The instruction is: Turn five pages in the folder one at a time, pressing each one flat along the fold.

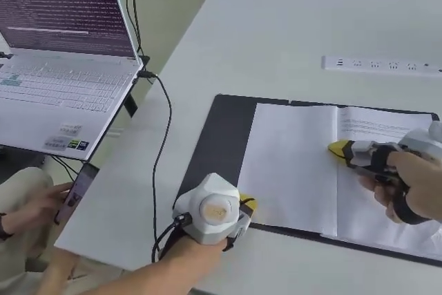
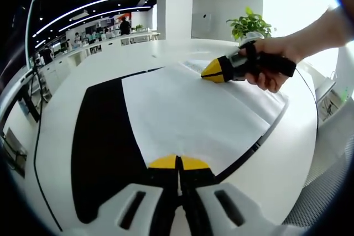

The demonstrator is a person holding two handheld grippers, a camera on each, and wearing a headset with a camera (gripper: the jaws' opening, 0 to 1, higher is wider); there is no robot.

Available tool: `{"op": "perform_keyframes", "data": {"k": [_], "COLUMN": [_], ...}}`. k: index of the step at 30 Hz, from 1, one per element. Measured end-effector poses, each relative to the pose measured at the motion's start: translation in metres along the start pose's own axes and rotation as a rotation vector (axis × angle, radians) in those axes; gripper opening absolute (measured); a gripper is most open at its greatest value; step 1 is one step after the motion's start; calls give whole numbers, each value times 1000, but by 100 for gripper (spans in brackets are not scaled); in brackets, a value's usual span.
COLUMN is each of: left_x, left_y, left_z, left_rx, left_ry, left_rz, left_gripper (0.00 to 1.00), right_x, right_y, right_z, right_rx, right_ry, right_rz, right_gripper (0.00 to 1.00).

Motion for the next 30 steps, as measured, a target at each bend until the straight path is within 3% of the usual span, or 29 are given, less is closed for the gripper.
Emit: {"op": "perform_keyframes", "data": {"k": [3,10,13,30], "left_x": [0,-1,-1,-2], "left_y": [-1,0,0,-1], "left_z": [-1,0,1,2], "left_rx": [0,-1,-2,-15], "left_ry": [1,-3,-5,-6], "left_rz": [1,2,2,5], "left_gripper": [0,0,0,0], "right_x": [-18,-46,-61,-109], "right_y": [-7,-17,-22,-49], "right_z": [-3,-3,-6,-16], "right_rx": [-5,19,13,26], "right_ry": [-17,12,-13,20], "right_rz": [31,38,60,101], "right_gripper": [0,0,0,0]}}
Point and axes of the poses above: the centre of the closed fingertips' face, and the gripper's own axes: y roughly forward along the fingers, z roughly to its left, x roughly out of its top, the point moved 9 cm from there along -y, roughly backward along the fingers, and after that the axes turned 4 degrees about x, right-handed, at the moved point
